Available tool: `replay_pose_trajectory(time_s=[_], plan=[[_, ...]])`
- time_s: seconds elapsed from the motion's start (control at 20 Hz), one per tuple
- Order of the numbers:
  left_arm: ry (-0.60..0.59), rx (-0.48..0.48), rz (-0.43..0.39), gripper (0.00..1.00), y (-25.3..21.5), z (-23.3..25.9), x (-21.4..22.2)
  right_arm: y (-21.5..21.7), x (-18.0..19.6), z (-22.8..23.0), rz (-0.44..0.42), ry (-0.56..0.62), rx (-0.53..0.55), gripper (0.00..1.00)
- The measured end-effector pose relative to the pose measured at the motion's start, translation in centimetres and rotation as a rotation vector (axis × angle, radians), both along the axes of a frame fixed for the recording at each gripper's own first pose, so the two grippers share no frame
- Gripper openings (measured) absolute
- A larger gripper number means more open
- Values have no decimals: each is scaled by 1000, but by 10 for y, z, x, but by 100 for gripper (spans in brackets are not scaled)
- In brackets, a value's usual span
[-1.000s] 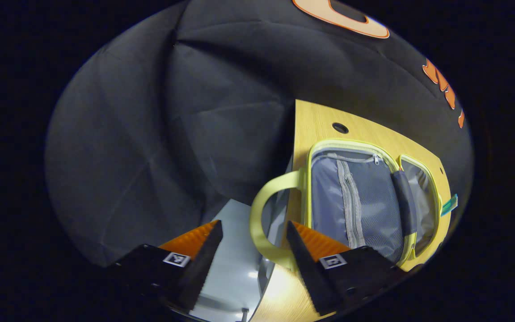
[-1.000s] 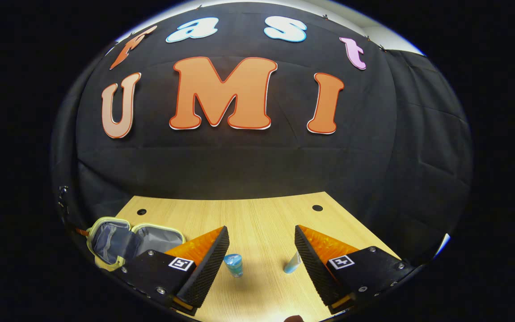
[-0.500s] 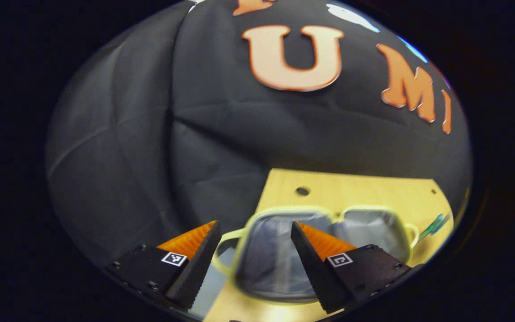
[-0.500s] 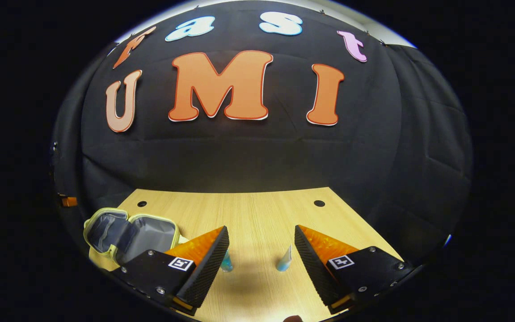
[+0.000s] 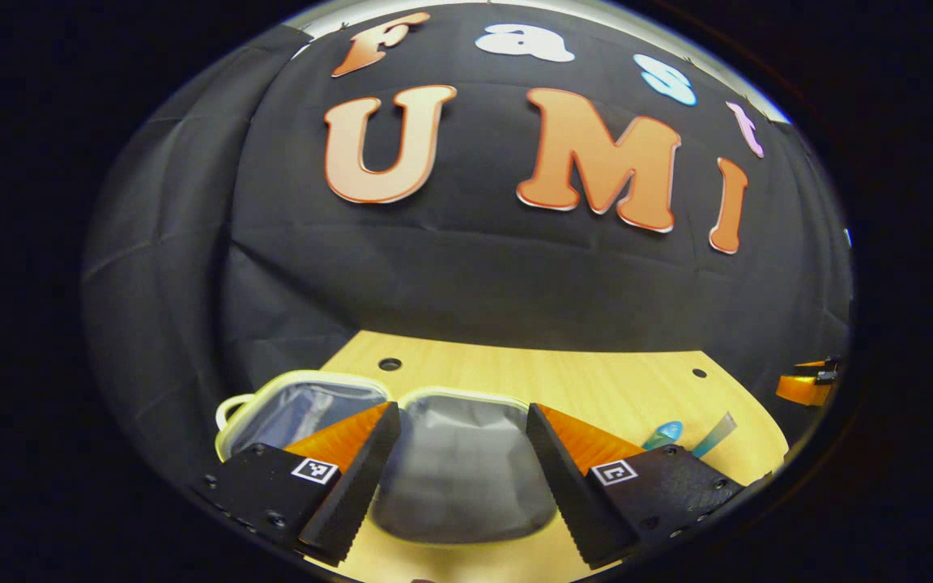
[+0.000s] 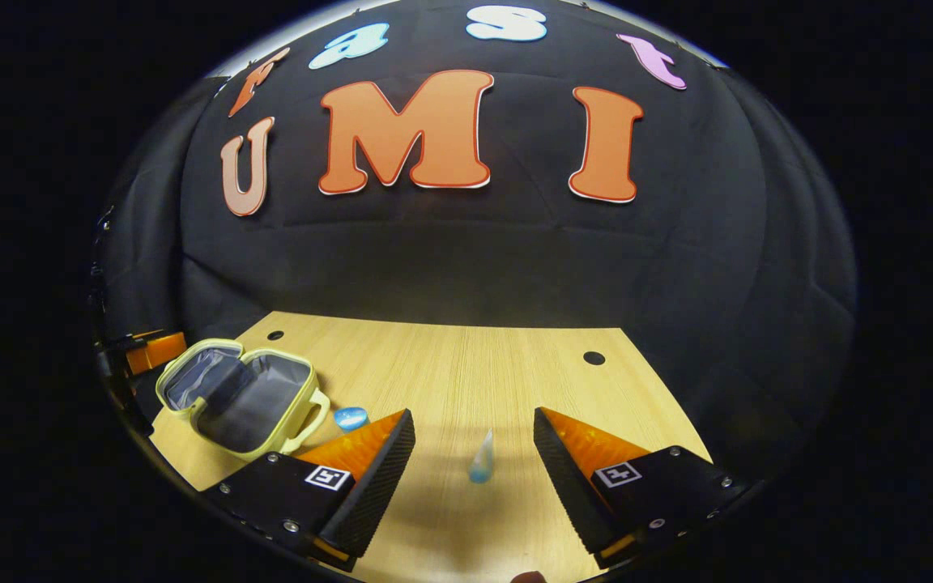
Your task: First open the suitcase, pack the skin care products into it, and then close the suitcase.
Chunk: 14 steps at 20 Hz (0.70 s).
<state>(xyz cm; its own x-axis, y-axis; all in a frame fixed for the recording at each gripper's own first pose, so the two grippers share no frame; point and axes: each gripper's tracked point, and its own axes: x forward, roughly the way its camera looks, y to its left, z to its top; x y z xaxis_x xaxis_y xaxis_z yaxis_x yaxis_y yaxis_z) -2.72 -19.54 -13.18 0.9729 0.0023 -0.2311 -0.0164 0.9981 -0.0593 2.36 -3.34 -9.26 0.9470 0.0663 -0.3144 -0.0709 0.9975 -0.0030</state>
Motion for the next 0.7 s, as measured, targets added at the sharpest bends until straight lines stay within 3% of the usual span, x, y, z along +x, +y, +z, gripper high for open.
replay_pose_trajectory(time_s=[0.35,0.7], plan=[[75,114,-199,97,-152,-66,-1,-39,-3,-28,-1,60,13,94],[163,115,-295,97,-211,-121,19,-80,-17,-58,-71,141,26,94]])
